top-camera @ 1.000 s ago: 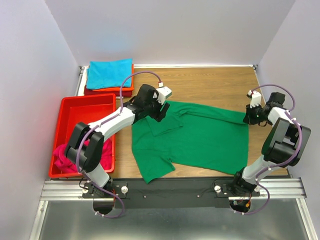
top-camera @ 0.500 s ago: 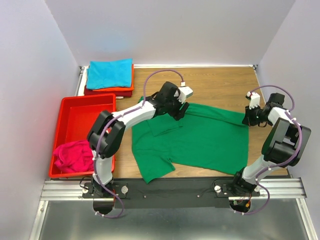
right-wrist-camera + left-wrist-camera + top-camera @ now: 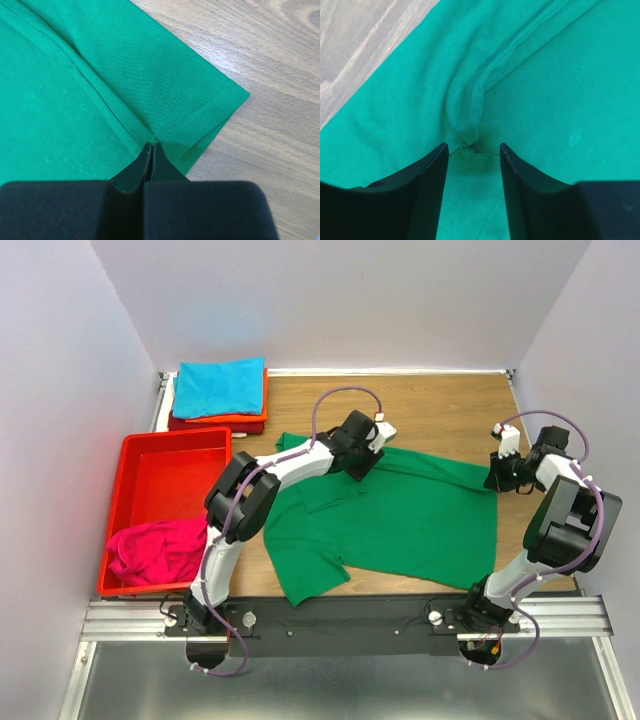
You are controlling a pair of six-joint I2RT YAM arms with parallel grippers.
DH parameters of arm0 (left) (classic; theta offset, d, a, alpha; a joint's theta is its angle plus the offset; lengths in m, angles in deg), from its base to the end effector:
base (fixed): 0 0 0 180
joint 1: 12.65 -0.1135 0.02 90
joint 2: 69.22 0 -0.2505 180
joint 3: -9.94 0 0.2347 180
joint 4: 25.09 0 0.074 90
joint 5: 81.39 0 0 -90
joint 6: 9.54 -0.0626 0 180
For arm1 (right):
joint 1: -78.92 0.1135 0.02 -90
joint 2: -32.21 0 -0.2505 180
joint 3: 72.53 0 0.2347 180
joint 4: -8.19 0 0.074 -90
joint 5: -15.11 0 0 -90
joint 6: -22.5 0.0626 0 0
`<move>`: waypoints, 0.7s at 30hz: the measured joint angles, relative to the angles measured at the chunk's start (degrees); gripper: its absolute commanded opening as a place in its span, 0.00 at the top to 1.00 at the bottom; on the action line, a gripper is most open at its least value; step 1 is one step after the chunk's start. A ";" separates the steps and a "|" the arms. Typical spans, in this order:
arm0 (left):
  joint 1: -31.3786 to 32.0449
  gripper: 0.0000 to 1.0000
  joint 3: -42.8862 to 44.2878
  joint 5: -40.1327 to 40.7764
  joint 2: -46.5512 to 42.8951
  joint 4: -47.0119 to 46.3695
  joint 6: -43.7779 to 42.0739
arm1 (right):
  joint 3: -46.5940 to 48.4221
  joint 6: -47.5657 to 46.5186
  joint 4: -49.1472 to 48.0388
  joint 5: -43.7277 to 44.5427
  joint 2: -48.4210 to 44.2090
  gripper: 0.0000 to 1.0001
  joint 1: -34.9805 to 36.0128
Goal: Fold and stack the t-shirts
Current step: Fold the tshirt
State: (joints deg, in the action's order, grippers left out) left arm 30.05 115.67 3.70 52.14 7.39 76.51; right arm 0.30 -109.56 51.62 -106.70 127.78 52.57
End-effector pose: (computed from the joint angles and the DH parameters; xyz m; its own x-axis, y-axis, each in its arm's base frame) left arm 0.3399 -0.3209 0.1627 -0.4964 0.5514 -0.6705 0.7537 0.6570 -0.0176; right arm 0.2944 -0.1090 0.1557 -0.7334 -0.2720 -0.6230 -0.4108 0.9075 0.0873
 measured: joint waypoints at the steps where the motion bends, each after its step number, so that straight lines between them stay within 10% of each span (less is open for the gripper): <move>1: 0.07 0.50 0.33 0.24 0.48 0.37 -0.13 | 0.00 0.00 0.00 -0.02 0.00 0.99 0.00; 10: 0.59 0.58 4.07 1.01 3.54 1.66 -0.63 | 0.00 0.00 0.02 -0.02 0.00 0.99 -0.02; 21: 0.76 0.98 5.20 1.62 4.55 1.99 -1.16 | 0.00 0.00 0.04 -0.02 0.00 0.99 -0.50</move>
State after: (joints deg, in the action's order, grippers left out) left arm 30.81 120.87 5.32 56.68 9.38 75.35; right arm 0.30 -109.56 51.67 -106.72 127.78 52.07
